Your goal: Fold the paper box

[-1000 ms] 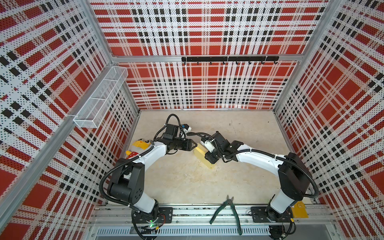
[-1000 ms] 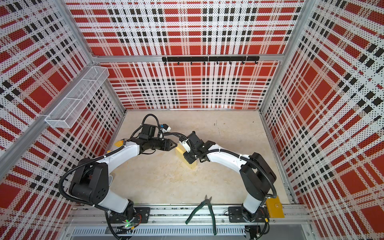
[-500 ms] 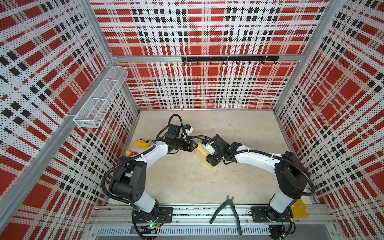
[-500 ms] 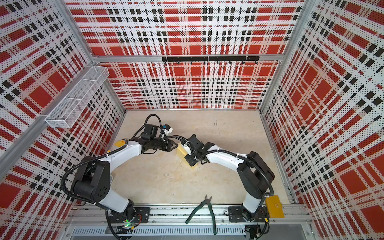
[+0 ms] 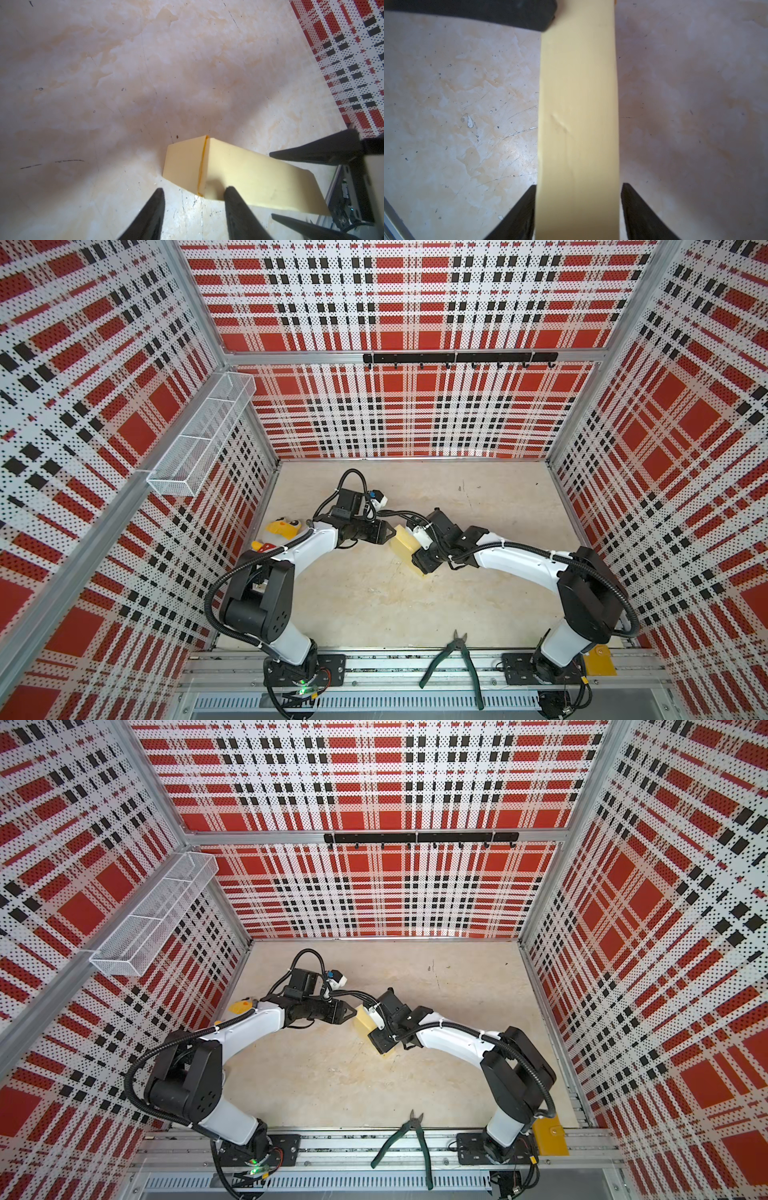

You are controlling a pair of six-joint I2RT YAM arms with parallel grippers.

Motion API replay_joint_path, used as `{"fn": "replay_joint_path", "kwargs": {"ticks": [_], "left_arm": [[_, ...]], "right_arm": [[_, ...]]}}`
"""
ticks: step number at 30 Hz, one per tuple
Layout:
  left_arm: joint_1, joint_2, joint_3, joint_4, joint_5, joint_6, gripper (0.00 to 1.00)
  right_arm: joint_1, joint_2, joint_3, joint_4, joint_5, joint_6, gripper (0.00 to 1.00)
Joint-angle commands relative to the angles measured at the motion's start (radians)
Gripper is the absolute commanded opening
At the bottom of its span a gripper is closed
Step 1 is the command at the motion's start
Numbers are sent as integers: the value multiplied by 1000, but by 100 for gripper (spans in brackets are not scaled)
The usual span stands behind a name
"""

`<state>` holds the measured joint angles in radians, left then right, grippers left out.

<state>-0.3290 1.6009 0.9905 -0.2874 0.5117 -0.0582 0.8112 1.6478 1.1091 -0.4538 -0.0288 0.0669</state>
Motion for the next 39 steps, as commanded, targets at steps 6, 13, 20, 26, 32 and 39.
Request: {"fn": "replay_joint_path", "kwargs": {"ticks": [6, 13, 20, 26, 32, 39], "left_arm": [[-15, 39, -14, -56, -67, 19, 49], [-16, 36, -19, -54, -70, 20, 49], [-22, 32, -21, -51, -71, 23, 49], [-27, 28, -19, -47, -71, 21, 49], [-27, 22, -25, -46, -75, 21, 49], [-27, 22, -27, -45, -76, 29, 49]], "right_arm": [[-4, -135, -35, 56, 0, 20, 72], [-17, -252, -56, 68, -19, 43, 58], [-23, -248, -73, 103, -91, 76, 12], [-23, -214, -91, 103, -97, 101, 6], [-23, -193, -117, 119, -118, 126, 6], [-24, -179, -146, 87, -108, 148, 7]]}}
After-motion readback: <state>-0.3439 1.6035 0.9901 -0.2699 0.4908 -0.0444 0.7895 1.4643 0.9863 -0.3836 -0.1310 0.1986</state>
